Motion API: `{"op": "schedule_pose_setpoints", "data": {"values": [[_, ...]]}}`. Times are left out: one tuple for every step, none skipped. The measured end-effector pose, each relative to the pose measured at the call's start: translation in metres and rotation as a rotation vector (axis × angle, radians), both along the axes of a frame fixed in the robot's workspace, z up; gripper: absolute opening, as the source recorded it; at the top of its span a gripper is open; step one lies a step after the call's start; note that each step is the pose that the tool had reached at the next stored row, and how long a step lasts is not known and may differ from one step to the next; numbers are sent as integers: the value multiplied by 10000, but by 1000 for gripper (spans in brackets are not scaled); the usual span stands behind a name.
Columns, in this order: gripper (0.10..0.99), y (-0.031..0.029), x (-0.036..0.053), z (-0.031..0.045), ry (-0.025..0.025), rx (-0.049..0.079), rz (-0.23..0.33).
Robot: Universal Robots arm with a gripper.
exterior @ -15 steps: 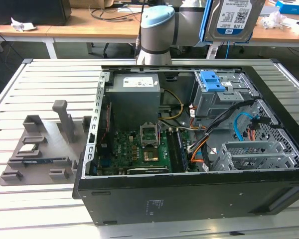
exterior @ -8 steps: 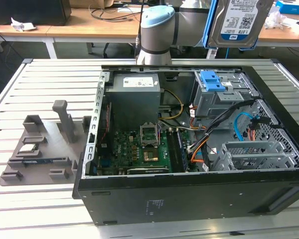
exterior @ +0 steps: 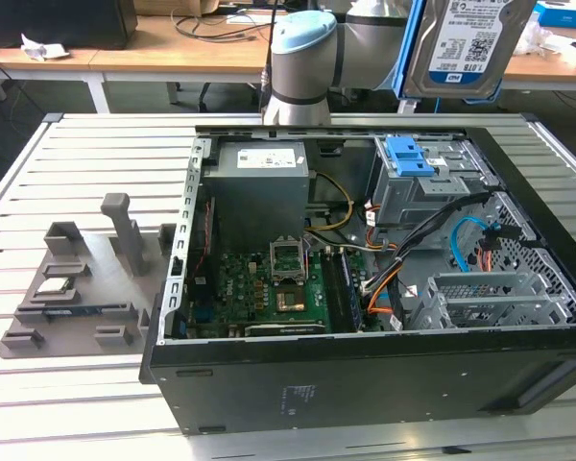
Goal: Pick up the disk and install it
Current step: 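Pick up the disk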
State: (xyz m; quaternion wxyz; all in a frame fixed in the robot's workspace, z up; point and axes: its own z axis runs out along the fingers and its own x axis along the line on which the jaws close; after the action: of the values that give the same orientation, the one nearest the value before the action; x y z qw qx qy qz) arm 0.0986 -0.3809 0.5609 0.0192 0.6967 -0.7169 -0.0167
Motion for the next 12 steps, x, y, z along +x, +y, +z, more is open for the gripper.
{"op": "schedule_pose_setpoints", "data": {"values": [[365, -13, 0, -1, 0, 0, 0], [365, -22, 0, -2, 0, 0, 0], [365, -41, 0, -4, 0, 0, 0], [365, -56, 0, -5, 0, 0, 0], [365, -64, 0, -6, 0, 0, 0], [365, -78, 0, -7, 0, -1, 0], [365, -95, 0, -9, 0, -1, 0], [365, -110, 0, -10, 0, 0, 0], [365, -121, 0, -11, 0, 0, 1], [365, -139, 0, -12, 0, 0, 0], [365, -168, 0, -15, 0, 0, 0], [365, -194, 0, -16, 0, 0, 0]]}}
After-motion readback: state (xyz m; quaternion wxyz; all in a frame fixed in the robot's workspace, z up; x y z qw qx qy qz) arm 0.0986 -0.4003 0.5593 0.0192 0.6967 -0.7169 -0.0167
